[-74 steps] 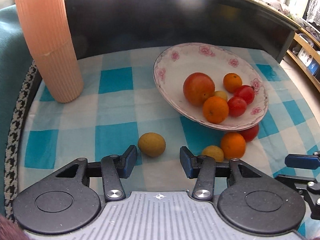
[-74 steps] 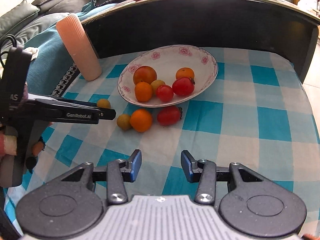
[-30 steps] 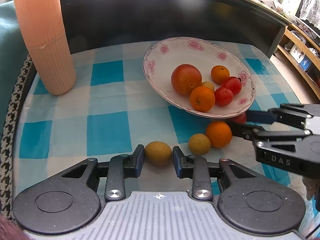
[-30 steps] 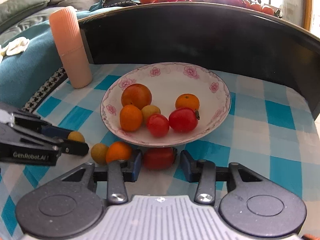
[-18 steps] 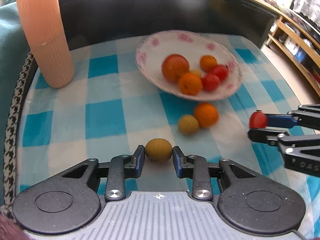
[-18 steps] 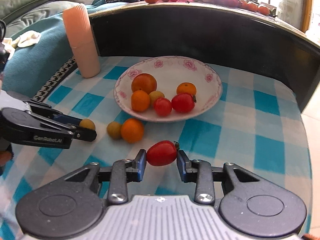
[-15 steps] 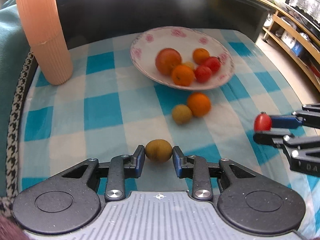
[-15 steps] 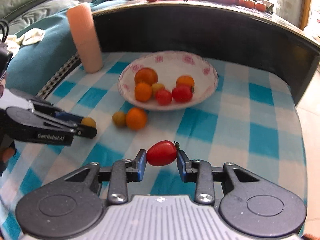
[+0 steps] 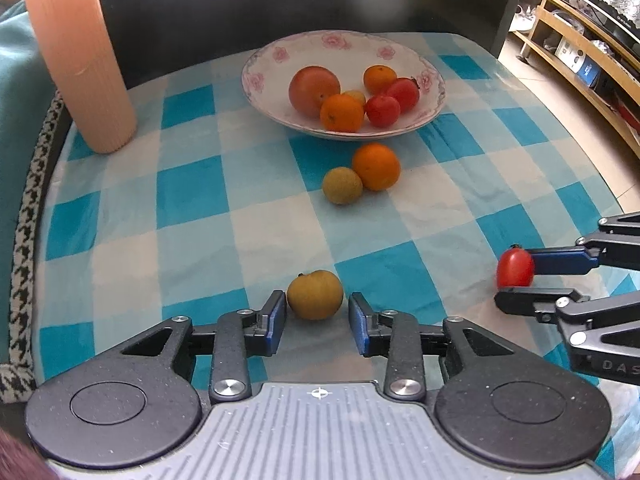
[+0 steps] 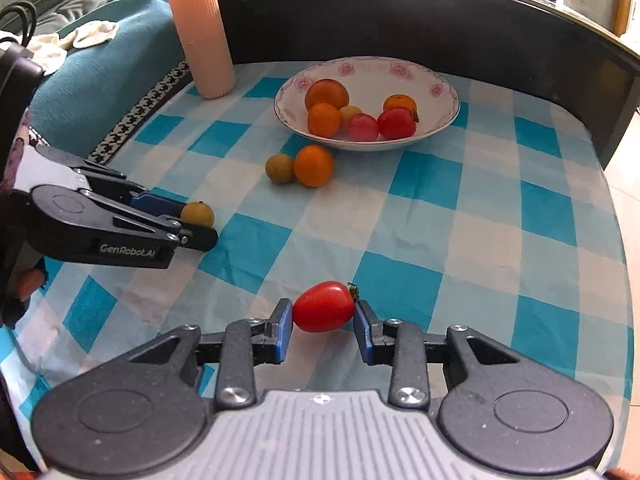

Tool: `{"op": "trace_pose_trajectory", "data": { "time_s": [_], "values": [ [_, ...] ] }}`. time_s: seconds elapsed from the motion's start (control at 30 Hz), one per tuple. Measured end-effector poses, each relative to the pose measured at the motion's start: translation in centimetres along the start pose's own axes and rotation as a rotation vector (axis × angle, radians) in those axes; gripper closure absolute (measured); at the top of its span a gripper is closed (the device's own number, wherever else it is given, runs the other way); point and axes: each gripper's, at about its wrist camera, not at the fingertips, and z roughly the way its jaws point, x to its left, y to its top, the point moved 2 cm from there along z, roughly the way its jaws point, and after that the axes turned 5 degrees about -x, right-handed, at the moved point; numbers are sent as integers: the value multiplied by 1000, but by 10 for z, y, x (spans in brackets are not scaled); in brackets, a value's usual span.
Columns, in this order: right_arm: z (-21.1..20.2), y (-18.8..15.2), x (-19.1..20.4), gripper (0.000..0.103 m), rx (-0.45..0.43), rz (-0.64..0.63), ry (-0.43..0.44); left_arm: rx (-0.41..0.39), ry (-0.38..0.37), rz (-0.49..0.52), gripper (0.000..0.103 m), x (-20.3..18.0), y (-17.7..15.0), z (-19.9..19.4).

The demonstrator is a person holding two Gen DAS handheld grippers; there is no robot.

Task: Organize fruits
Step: 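Carry the brown fruit in the left tool while the right tool carries the tomato over the bowl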

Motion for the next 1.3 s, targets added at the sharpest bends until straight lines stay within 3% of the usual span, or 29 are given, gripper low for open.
{"op": "trace_pose_trajectory", "data": {
  "time_s": [0.37, 0.47, 0.6, 0.8, 1.3],
  "values": [
    [9, 3, -2, 46, 5, -9, 12, -12, -2, 28, 53, -4, 6, 6],
    [8, 2, -2, 46, 8, -13, 10, -12, 0, 32, 55, -5, 6, 6],
    [8, 3, -2, 46, 10, -17, 8, -9, -5, 40, 65, -9, 7, 5],
    [9, 5, -6, 46, 9, 10, 6, -3, -17, 57, 66, -17, 6, 2],
    [3, 34, -8, 46, -65, 47, -16, -74, -31, 23, 65, -25, 29, -11]
  ]
}}
